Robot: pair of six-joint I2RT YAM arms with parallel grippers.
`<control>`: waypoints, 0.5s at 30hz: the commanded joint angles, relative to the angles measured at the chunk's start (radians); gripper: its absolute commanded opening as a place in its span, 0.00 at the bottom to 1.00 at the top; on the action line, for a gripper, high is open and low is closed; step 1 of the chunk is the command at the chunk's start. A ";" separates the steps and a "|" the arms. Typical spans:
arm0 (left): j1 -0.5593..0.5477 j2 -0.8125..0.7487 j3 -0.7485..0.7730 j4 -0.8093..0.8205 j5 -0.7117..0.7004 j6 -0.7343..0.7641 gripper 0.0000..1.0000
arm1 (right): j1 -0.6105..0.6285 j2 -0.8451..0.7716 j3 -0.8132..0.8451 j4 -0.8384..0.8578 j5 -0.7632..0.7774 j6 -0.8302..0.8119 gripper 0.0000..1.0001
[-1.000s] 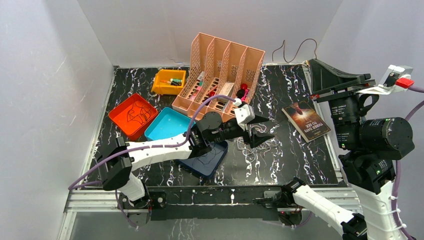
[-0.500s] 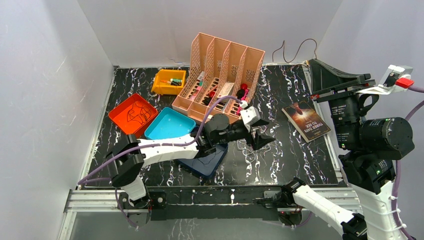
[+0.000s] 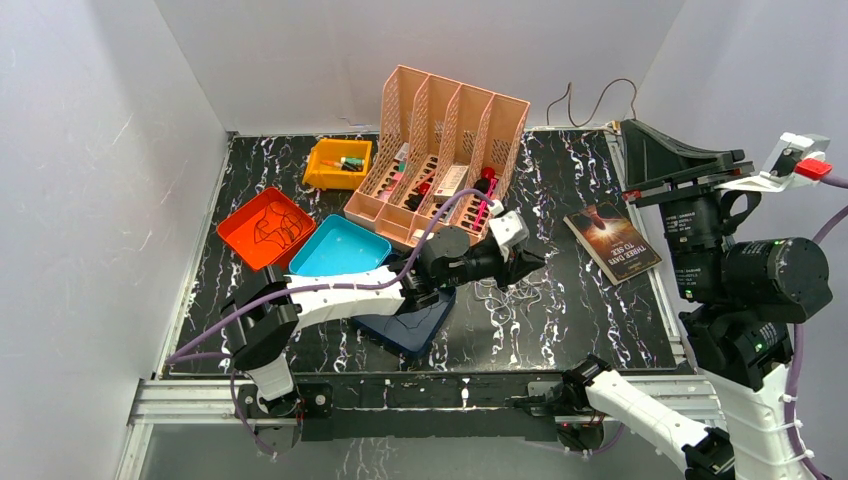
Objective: Untangle the cables
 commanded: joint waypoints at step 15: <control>-0.002 -0.237 0.048 -0.262 -0.243 0.151 0.00 | 0.002 -0.051 -0.092 -0.033 0.054 -0.002 0.00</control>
